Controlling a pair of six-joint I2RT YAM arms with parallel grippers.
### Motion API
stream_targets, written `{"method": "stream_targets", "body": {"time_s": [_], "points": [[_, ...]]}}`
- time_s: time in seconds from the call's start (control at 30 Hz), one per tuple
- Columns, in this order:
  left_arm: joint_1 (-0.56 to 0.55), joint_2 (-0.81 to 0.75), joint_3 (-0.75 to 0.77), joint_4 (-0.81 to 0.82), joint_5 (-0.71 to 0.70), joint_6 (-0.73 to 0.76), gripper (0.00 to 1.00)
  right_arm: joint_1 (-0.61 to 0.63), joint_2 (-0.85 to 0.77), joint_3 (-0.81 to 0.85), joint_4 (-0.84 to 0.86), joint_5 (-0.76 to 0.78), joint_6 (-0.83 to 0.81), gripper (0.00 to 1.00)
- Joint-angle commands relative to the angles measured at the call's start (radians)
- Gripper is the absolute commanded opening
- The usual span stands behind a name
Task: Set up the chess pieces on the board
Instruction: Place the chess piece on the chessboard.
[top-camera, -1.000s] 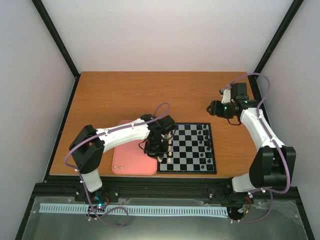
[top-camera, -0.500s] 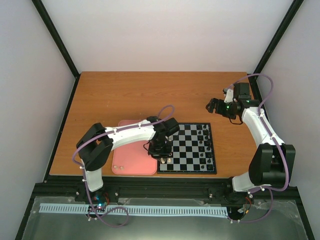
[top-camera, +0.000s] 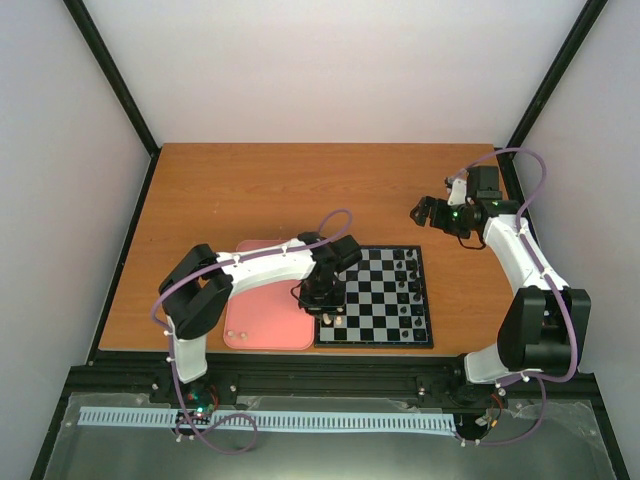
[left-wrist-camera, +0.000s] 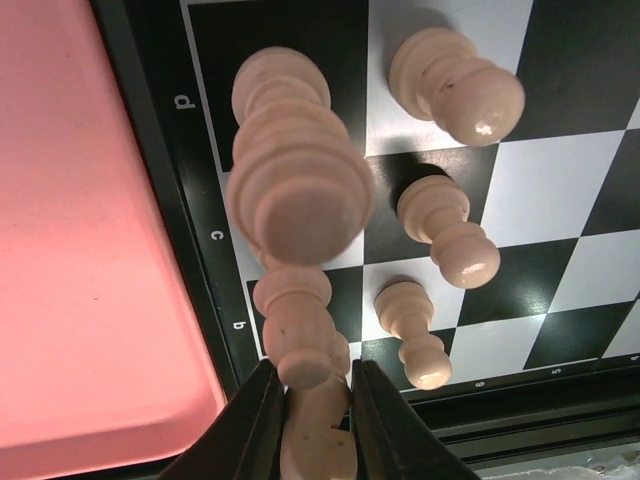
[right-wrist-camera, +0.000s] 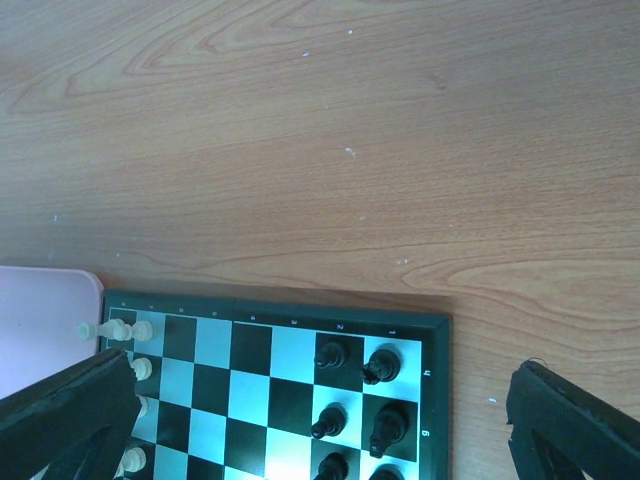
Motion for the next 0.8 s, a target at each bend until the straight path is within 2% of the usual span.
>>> {"method": "stream_targets", "body": {"time_s": [0.0,0.17,0.3,0.37,0.53,0.77], "points": [[-0.013,0.019,0.034,0.006,-0.006,-0.017,0.14,-0.007,0.004,-0.01,0.018,-0.019,0.009,1.0],[-0.012,0.017,0.016,0.007,0.002,-0.01,0.15,-0.007,0.008,-0.007,0.019,-0.022,0.009,1.0],[-0.013,0.018,-0.003,0.018,0.004,-0.011,0.23,-0.006,0.009,-0.008,0.019,-0.022,0.007,1.0],[-0.012,0.017,-0.005,0.018,0.002,-0.01,0.25,-0.007,0.008,-0.009,0.017,-0.02,0.007,1.0],[-0.013,0.015,-0.007,0.013,0.0,-0.001,0.38,-0.007,0.005,-0.011,0.016,-0.016,0.005,1.0],[-0.013,-0.019,0.015,-0.017,-0.009,0.005,0.45,-0.007,0.005,-0.007,0.011,-0.014,0.0,1.0]]}}
